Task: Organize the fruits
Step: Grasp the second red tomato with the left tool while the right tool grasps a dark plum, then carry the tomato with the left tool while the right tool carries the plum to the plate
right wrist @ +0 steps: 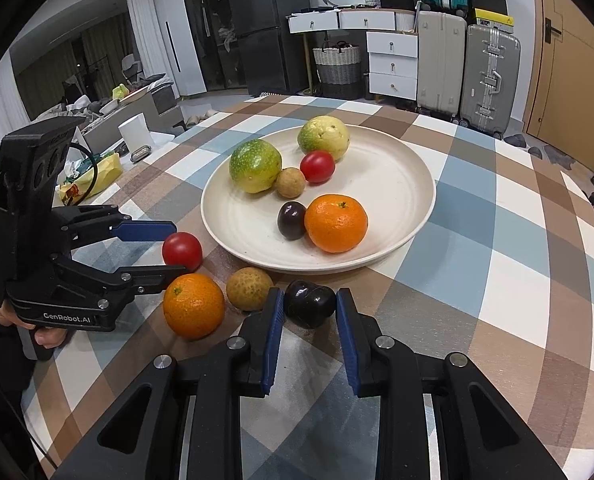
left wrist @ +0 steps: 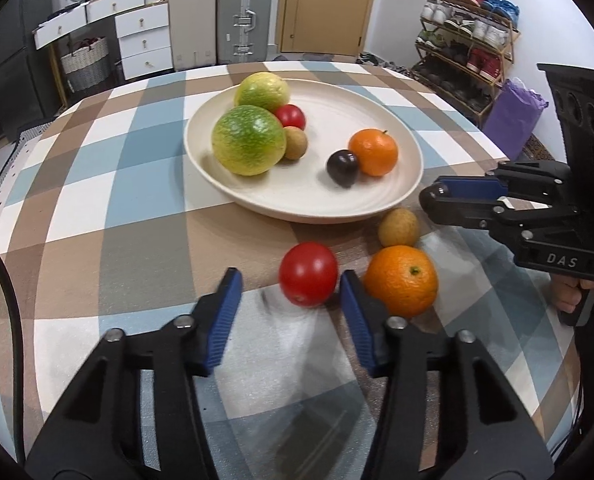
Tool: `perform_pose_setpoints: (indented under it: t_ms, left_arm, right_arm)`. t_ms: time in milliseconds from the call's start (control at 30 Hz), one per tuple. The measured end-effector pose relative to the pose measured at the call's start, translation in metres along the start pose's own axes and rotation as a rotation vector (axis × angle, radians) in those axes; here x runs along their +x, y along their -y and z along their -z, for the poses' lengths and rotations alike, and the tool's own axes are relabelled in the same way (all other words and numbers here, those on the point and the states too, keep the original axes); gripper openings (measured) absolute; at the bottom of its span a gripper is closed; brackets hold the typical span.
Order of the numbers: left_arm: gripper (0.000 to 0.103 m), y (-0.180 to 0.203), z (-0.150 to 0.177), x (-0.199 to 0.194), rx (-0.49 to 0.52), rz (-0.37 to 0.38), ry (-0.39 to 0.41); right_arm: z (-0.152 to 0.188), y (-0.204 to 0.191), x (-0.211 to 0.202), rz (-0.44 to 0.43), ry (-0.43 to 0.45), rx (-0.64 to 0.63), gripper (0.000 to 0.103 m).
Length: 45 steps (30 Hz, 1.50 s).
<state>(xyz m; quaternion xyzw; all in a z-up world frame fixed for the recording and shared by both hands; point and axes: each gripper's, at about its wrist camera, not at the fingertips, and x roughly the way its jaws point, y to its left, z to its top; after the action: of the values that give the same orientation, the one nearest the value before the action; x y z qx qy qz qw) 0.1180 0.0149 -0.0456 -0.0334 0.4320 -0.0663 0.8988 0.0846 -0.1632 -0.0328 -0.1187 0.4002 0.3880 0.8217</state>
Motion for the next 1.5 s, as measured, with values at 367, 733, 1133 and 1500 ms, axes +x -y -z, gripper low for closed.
perform_pose_setpoints:
  t_ms: [367, 733, 1133, 1500]
  left_arm:
    - [0.027, 0.005, 0.0, -0.01, 0.026, 0.032, 0.042]
    - [0.027, -0.001, -0.005, -0.024, -0.009, 0.028, 0.11]
    - [0.027, 0.011, -0.019, -0.033, 0.011, 0.006, 0.16]
    - [0.027, 0.012, -0.038, -0.028, 0.001, -0.006, 0.19]
  right_arm:
    - [0.0, -0.002, 0.0, 0.003, 0.0, -0.001, 0.027]
    - [-0.004, 0.003, -0.013, 0.0, 0.059, 0.019, 0.027]
    - [-0.009, 0.013, -0.027, 0.007, 0.157, 0.069, 0.027]
    - [-0.011, 0.022, -0.039, 0.029, 0.229, 0.12, 0.027]
